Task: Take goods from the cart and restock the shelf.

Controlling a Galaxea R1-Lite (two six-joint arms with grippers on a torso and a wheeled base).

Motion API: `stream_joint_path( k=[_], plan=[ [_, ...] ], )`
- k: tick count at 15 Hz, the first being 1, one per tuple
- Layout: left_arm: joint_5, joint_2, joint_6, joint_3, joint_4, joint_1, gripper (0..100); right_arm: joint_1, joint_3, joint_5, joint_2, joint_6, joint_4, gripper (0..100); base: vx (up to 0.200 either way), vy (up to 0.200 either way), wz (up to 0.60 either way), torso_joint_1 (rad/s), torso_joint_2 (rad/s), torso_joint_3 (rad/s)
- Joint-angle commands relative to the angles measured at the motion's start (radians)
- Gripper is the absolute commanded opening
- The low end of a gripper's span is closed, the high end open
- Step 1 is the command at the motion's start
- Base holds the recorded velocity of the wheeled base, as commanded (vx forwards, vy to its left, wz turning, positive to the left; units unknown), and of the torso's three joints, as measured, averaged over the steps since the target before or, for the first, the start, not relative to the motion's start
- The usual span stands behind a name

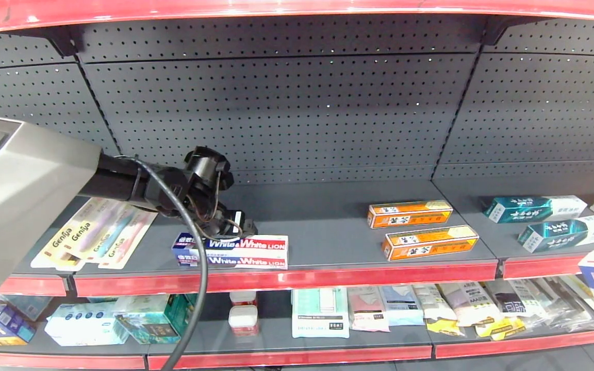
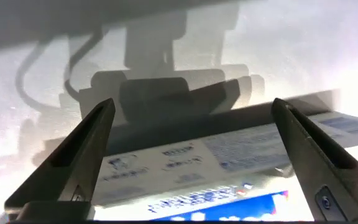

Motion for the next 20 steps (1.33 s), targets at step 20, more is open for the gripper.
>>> stream_joint_path(
  k=[20],
  plan=[
    [-0.031,-0.048,0.001,-0.003,-0.004,0.009,100,0.001,0.01,0.001,-0.012,-0.001,0.0,0,0.0,0.0,0.0,0.0,0.0,0.0]
  ],
)
